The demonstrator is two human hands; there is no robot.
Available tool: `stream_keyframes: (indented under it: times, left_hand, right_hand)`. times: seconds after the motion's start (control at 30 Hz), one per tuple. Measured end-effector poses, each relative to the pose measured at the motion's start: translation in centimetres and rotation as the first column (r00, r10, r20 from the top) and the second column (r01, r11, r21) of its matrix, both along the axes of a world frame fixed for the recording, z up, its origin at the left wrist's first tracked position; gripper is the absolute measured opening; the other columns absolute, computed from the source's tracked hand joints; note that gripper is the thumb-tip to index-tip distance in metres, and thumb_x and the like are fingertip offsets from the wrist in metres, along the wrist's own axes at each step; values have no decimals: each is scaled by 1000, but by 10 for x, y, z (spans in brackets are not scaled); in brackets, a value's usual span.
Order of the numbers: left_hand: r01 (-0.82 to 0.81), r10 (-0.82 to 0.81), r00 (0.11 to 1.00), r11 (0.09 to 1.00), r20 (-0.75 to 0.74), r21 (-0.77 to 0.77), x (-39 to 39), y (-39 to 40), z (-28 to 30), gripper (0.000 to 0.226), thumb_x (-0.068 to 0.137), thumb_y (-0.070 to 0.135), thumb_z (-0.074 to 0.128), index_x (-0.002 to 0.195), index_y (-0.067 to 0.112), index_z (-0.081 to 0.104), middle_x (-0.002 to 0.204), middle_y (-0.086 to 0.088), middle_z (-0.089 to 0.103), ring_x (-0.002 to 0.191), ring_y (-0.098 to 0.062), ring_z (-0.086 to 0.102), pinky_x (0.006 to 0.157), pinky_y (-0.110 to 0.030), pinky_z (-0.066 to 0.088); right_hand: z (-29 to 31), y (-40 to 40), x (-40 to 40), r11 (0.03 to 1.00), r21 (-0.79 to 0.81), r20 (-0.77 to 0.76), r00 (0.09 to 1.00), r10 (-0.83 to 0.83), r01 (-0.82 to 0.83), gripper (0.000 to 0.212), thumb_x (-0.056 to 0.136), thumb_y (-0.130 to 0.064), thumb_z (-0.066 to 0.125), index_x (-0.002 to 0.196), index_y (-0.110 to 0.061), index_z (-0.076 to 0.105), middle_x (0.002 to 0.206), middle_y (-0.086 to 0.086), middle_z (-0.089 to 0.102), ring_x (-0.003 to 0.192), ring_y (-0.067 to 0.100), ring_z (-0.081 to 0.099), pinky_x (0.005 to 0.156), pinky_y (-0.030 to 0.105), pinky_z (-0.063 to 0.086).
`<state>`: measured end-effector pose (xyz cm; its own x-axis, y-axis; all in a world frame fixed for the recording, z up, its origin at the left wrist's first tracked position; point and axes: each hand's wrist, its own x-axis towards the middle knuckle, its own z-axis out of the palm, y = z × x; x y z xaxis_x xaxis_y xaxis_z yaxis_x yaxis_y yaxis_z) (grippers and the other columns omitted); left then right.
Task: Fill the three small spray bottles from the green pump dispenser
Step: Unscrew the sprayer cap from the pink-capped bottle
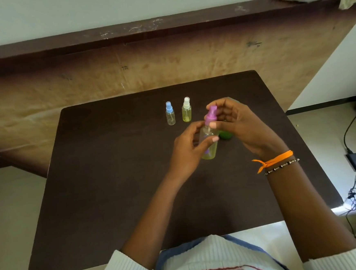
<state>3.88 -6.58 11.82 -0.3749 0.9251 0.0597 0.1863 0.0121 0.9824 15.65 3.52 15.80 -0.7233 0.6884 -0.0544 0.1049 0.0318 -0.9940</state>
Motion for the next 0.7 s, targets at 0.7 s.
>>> stream_keyframes:
  times: [0.7]
  left_hand:
    - [36,-31,999,993,42,-115,19,20,-41,34,89,12,60,121,22,51,114,0,64,107,-12,61,92,-32,50]
  right_hand:
    - [-47,70,56,922,-190,-78,931,-357,338,27,87,5,60,106,-12,52,93,2,71,89,8,69,78,20,56]
